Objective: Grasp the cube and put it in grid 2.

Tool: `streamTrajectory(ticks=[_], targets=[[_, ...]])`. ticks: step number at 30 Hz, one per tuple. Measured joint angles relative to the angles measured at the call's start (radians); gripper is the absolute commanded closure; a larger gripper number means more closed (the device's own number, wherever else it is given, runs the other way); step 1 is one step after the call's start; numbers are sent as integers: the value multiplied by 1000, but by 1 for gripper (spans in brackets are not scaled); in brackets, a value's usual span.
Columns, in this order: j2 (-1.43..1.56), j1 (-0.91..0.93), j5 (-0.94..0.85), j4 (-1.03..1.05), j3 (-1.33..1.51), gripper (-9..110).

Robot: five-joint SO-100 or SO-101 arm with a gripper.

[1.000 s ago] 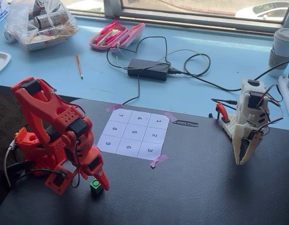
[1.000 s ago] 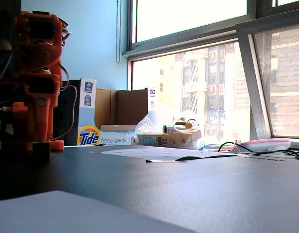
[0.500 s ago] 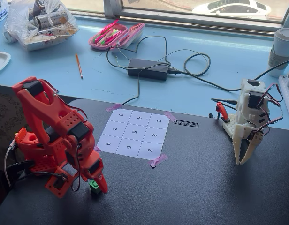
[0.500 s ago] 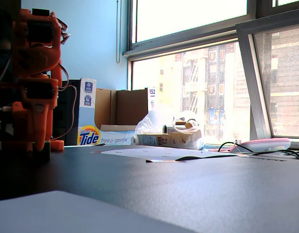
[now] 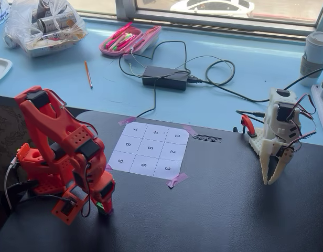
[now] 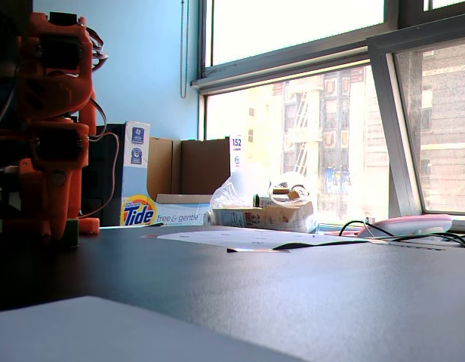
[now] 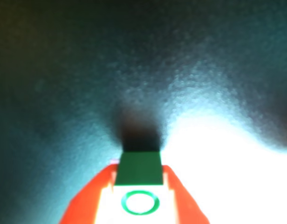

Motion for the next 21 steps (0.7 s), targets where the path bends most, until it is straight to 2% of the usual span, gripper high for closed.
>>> streamTrajectory(ticks=[5, 10, 21], targets=[[-17, -29, -9, 89, -137, 101], [-75, -101, -17, 259, -407, 101], [-327, -420, -26, 505, -1045, 101]])
